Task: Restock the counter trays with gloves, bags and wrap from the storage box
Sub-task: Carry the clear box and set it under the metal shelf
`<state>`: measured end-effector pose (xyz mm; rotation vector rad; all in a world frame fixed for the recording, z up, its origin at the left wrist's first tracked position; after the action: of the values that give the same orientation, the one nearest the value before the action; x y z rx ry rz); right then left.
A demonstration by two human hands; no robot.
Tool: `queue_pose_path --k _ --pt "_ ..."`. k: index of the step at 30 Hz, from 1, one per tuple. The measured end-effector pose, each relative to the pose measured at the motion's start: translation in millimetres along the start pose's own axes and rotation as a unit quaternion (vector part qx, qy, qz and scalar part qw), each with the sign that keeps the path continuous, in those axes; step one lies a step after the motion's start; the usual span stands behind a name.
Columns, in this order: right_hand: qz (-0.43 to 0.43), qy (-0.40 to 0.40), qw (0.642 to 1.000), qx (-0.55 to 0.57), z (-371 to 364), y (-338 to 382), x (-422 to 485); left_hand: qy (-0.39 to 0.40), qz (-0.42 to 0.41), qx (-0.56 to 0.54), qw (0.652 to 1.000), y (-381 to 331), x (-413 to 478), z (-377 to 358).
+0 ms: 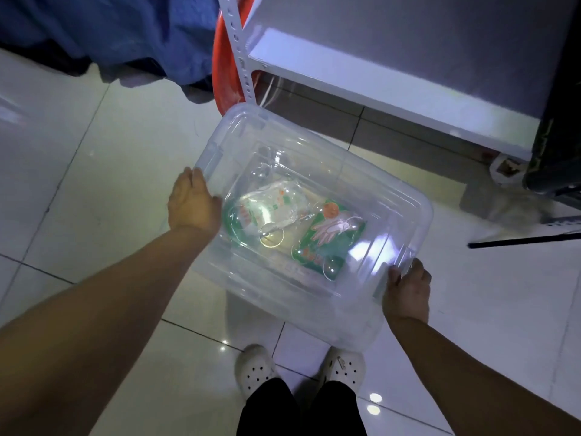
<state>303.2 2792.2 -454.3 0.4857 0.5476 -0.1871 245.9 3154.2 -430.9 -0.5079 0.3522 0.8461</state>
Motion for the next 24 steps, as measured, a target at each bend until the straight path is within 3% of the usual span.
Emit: queue_pose_path --k 3,8,13,17,21,24 --pt "-0.081 0.005 0.994 0.076 -11 0 9 0.041 0.064 -0.041 0.996 13 33 7" --pt "-0.086 0.000 0.985 0.147 -13 0 16 0.058 0.053 -0.025 0.997 26 44 5" --pt "-0.080 -0.031 0.992 0.098 4 5 31 0.010 0.034 -0.062 0.997 29 35 -3" --pt "-0.063 -0.034 0.996 0.046 13 16 46 0.078 0.078 -0.253 0.961 31 42 -4" --pt "-0.128 -0.070 0.987 0.070 16 16 47 0.149 0.126 -0.307 0.932 40 50 3" --pt "-0.164 -0.050 0.979 0.108 13 17 46 0.124 0.100 -0.289 0.944 38 51 9"
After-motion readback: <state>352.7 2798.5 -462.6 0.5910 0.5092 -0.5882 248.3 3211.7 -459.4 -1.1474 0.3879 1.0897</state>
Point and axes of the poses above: each hand's wrist, its own x-axis towards the middle knuckle, its own z-axis out of the back of the hand, y = z × x, the point moved 2 cm from there along x, towards the middle knuckle, and after that the axes turned 10 degrees about y, right-handed, at the moved point
